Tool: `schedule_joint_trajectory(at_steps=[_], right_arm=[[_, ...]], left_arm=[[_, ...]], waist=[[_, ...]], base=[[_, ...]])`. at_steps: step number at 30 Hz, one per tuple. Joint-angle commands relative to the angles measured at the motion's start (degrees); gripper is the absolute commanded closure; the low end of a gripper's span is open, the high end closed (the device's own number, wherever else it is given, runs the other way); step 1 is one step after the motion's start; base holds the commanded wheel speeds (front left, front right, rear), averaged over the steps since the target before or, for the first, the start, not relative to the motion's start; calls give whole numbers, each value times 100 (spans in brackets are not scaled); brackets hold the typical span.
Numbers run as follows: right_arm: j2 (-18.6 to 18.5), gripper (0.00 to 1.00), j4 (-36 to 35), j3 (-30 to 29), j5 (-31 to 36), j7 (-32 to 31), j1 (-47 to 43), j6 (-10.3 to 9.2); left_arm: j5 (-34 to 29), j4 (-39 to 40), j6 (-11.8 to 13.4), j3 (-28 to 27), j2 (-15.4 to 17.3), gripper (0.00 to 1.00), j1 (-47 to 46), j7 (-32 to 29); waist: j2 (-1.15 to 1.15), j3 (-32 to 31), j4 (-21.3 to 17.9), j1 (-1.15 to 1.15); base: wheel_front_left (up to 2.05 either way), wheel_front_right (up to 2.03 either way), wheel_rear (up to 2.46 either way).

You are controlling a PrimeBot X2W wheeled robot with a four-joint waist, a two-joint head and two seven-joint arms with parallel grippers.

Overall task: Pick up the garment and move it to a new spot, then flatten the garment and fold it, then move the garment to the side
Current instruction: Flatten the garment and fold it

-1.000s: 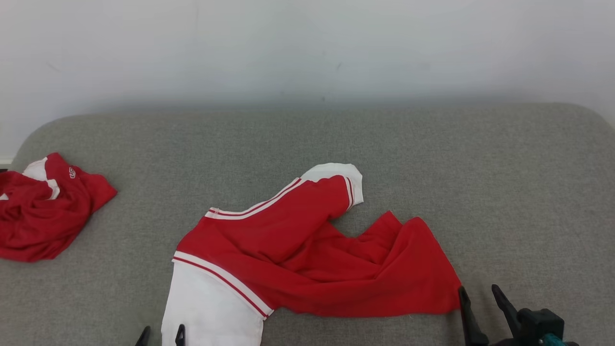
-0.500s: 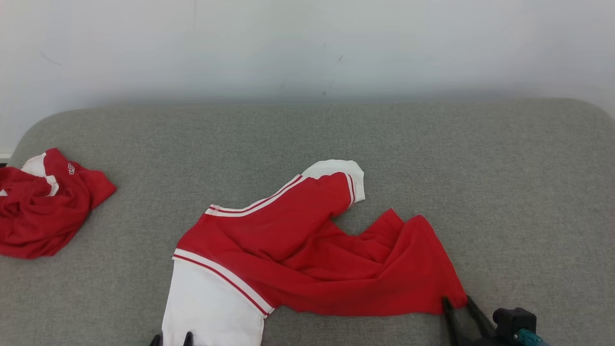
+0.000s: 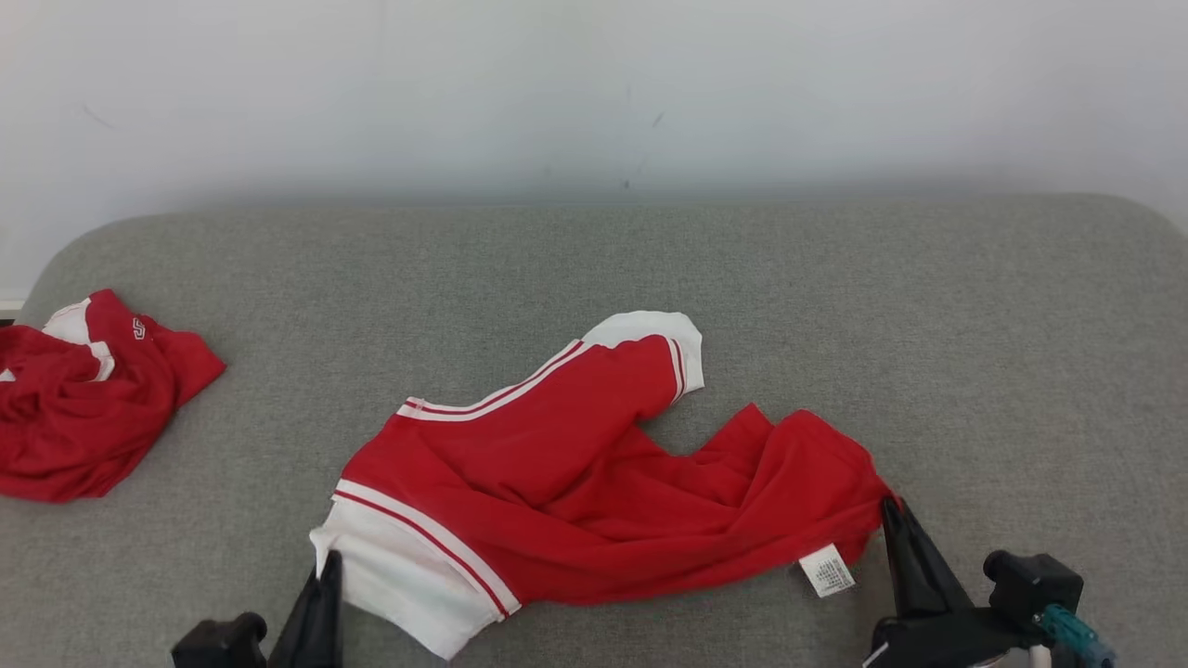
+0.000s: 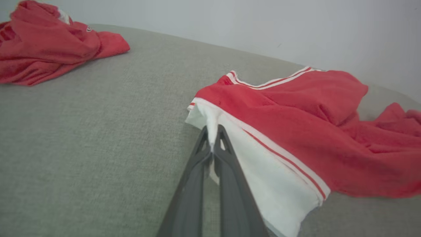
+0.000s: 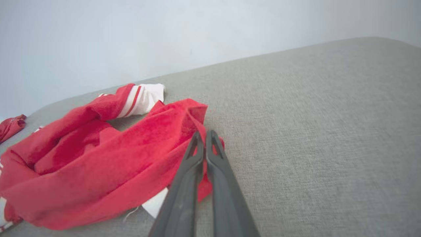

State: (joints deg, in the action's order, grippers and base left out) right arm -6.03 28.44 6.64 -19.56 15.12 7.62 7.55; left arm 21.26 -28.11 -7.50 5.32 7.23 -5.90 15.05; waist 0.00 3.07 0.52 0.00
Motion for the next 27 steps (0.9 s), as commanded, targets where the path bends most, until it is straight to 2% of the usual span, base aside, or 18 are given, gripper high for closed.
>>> schedule_joint_trajectory(at_steps=[1, 6, 11, 19, 27], right_arm=[[-20, 100, -127, 0, -11, 4, -37, -13], [-98, 100, -714, 172, -172, 4, 320, -13], [-248, 100, -696, 395, -419, 4, 1151, -13], [-490, 100, -141, 514, -1024, -69, 3504, -13], [-708, 100, 367, 580, -1426, -438, 6189, -13]], left_arm=[[-9, 162, 6, -24, -15, 100, 6, 19], [27, 930, 6, 6, 179, 100, -402, 19], [147, 1175, 6, 435, 698, 100, -1436, -55], [447, 1173, 5, 1132, 1552, 100, -4288, -771], [704, 367, 5, 1664, 1845, 100, -7442, -1116]], waist=[[0, 19, -33, 0], [0, 79, -169, 0], [0, 317, -294, 0], [0, 1466, -481, 0], [0, 2685, -615, 0]], base=[[0, 0, 0], [0, 0, 0], [0, 0, 0], [0, 0, 0], [0, 0, 0]])
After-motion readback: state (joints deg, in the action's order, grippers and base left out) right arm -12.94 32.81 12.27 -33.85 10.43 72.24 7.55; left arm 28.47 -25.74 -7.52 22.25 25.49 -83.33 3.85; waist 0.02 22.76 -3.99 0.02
